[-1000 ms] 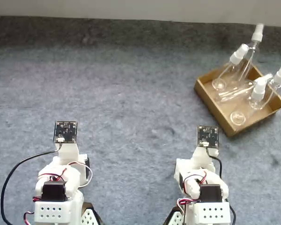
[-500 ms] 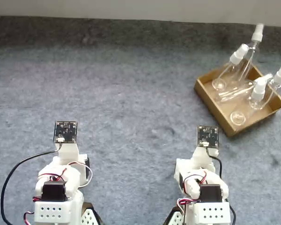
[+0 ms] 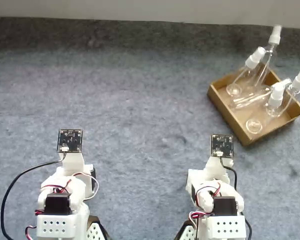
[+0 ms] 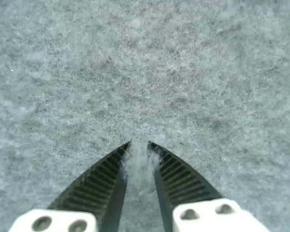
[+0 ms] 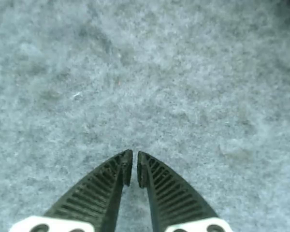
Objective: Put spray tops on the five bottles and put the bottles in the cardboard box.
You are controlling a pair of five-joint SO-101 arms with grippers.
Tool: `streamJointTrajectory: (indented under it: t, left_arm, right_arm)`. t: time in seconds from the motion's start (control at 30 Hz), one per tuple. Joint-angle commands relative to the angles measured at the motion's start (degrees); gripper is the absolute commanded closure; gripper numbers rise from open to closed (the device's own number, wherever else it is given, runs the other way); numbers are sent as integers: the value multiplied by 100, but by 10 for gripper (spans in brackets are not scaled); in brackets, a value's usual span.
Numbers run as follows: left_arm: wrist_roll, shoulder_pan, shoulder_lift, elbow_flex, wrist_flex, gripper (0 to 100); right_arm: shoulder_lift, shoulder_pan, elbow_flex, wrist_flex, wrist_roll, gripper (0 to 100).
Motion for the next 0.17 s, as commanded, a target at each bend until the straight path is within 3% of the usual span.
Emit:
streamJointTrajectory:
  t: [0.0,0.13]
  left_arm:
    - [62,-66,-40,101,-44,995]
    - [62,-66,-40,101,-44,995]
  right_arm:
    - [-75,75,567,40,-53,995]
    - [-75,75,567,40,-53,995]
